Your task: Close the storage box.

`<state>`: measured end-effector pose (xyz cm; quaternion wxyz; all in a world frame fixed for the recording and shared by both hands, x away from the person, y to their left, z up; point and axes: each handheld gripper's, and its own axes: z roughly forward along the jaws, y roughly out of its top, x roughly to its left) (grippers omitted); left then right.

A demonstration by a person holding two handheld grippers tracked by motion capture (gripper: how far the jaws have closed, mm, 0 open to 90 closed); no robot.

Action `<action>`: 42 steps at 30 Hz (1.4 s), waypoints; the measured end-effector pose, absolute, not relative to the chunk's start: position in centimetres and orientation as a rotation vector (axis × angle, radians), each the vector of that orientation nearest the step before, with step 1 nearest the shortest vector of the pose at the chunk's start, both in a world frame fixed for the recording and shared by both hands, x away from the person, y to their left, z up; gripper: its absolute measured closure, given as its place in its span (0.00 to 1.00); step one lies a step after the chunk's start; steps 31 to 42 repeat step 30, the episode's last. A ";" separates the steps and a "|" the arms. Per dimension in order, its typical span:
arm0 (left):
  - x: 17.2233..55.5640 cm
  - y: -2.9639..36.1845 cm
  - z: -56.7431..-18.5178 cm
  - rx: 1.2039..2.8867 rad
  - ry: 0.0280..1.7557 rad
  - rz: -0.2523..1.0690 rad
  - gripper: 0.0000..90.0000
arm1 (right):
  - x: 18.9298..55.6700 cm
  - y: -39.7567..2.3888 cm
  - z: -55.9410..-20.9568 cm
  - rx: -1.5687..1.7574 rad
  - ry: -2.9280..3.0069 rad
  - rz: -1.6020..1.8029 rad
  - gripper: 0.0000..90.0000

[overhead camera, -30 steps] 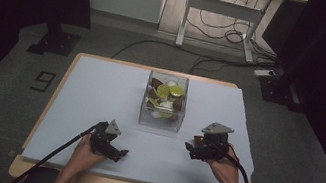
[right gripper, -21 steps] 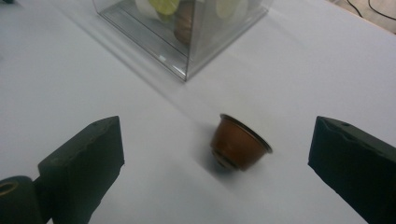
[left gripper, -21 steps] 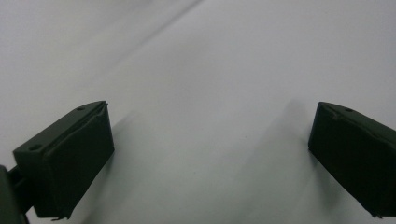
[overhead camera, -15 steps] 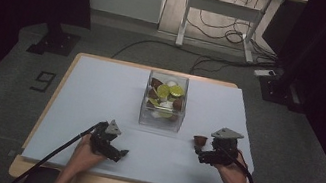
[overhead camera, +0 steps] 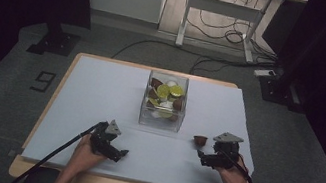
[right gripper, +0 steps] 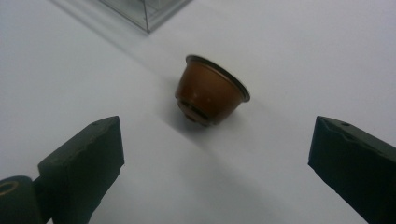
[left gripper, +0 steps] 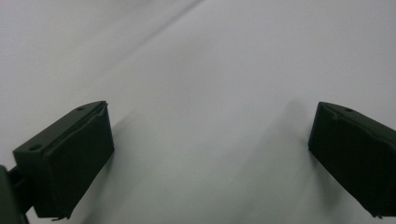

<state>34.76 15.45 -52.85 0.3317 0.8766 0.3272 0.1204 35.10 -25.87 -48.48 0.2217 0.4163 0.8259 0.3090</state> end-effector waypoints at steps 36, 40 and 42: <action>34.7 15.4 -52.9 2.291 0.856 0.313 0.00 | 36.5 -28.1 -53.2 1.249 2.335 0.910 0.00; 34.7 15.4 -52.9 2.291 0.856 0.313 0.00 | 36.5 -28.1 -53.2 1.249 2.335 0.910 0.00; 34.7 15.4 -52.9 2.291 0.856 0.313 0.00 | 36.5 -28.1 -53.2 1.249 2.335 0.910 0.00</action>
